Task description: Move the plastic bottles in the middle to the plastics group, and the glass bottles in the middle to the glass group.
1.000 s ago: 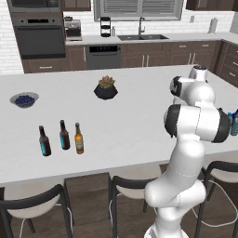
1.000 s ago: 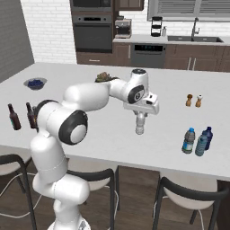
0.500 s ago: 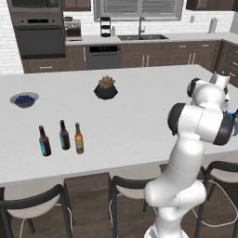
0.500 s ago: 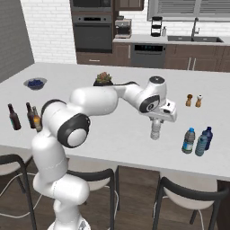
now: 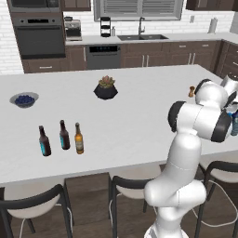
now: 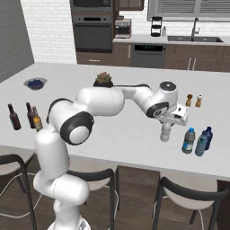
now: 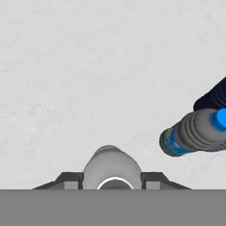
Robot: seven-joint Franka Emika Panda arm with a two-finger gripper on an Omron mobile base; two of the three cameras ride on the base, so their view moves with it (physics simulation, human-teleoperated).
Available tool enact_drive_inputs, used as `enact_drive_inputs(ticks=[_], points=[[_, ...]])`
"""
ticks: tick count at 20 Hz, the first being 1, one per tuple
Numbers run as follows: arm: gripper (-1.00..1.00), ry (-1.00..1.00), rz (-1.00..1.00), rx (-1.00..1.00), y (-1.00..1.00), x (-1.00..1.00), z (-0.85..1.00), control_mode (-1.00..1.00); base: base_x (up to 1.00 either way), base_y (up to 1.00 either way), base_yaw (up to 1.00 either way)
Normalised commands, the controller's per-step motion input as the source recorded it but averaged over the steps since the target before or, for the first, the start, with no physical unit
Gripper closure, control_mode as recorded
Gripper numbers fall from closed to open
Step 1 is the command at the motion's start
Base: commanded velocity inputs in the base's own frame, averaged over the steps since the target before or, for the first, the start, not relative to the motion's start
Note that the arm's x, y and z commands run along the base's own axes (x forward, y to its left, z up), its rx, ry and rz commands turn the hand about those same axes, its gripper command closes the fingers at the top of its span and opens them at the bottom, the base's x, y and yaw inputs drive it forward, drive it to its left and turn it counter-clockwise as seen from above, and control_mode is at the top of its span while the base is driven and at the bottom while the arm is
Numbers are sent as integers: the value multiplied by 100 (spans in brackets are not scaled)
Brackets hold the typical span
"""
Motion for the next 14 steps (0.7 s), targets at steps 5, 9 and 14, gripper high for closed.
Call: enact_drive_inputs(ticks=[5,9,14], points=[[100,0,0,0,-33,-9,-4,-100,0,0,0],[100,3,0,0,-4,-20,0,-100,0,0,0],[100,15,0,-4,5,-1,0,-100,0,0,0]])
